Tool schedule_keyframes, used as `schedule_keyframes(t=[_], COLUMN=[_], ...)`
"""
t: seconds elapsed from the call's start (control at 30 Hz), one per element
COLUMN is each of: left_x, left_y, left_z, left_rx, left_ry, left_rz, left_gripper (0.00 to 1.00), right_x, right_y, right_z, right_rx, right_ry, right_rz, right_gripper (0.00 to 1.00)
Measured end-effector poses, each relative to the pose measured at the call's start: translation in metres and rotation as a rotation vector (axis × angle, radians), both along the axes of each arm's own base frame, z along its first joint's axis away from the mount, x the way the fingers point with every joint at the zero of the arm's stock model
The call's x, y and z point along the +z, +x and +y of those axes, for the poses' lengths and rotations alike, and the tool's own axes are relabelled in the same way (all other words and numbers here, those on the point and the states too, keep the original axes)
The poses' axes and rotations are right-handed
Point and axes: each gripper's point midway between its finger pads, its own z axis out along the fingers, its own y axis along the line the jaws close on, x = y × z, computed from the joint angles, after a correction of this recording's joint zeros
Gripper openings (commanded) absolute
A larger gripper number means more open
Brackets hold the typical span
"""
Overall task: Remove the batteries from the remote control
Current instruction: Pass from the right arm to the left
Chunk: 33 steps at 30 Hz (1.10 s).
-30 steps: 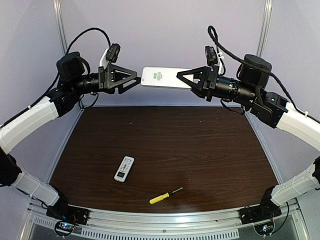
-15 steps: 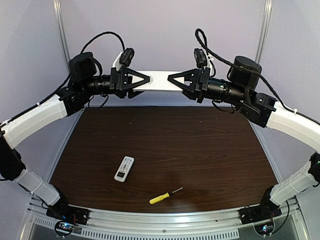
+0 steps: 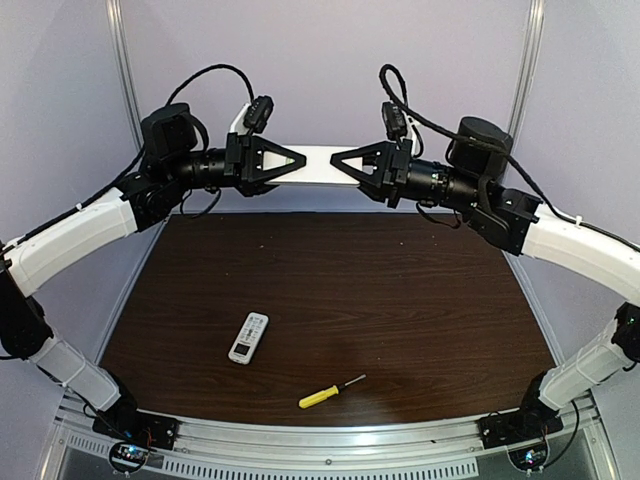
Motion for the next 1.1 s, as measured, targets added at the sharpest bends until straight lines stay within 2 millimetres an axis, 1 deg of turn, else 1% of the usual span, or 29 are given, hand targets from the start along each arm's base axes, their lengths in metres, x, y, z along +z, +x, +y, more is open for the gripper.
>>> schedule_keyframes(t=[0.07,0.1,0.17,0.2,0.23,0.27,0.33,0.4,0.43,0.5,0.6,0.73,0.87,1.1], left_x=[-0.001,-0.001,-0.003,-0.003,-0.003,-0.004,-0.006,-0.01,-0.016,-0.018,-0.023,-0.034,-0.046,-0.053], left_y=[0.001,0.001,0.001,0.001,0.002,0.003,0.006,0.009,0.013,0.014,0.018,0.021,0.027,0.032], left_z=[0.0,0.0,0.0,0.0,0.0,0.0,-0.001,-0.001,-0.001,-0.001,-0.001,0.0,0.003,0.01], left_rx=[0.003,0.002,0.003,0.004,0.007,0.013,0.031,0.05,0.072,0.079,0.102,0.126,0.17,0.228], left_ry=[0.004,0.006,0.01,0.012,0.012,0.014,0.022,0.034,0.053,0.059,0.08,0.118,0.166,0.252], left_rz=[0.016,0.025,0.035,0.036,0.037,0.039,0.048,0.06,0.072,0.075,0.08,0.091,0.094,0.063], left_gripper=[0.02,0.0,0.0,0.0,0.0,0.0,0.0,0.0,0.0,0.0,0.0,0.0,0.0,0.0], right_x=[-0.003,-0.004,-0.005,-0.005,-0.006,-0.007,-0.01,-0.015,-0.02,-0.022,-0.029,-0.034,-0.041,-0.066], right_y=[0.001,0.002,0.002,0.003,0.003,0.005,0.006,0.007,0.008,0.008,0.007,0.006,0.011,0.024], right_z=[0.0,0.0,0.0,0.0,0.0,0.0,0.0,-0.001,-0.002,-0.003,-0.01,-0.026,-0.041,-0.059], right_rx=[-0.005,-0.006,-0.009,-0.011,-0.014,-0.021,-0.03,-0.043,-0.05,-0.057,-0.084,-0.147,-0.227,-0.352], right_ry=[-0.001,-0.002,-0.002,-0.003,-0.004,-0.009,-0.021,-0.044,-0.066,-0.077,-0.118,-0.164,-0.213,-0.302], right_rz=[-0.006,-0.011,-0.013,-0.013,-0.014,-0.01,-0.011,-0.01,-0.003,0.0,0.011,0.023,0.043,0.112], right_gripper=[0.0,0.04,0.21,0.33,0.39,0.51,0.67,0.78,0.85,0.94,0.99,1.0,1.0,1.0])
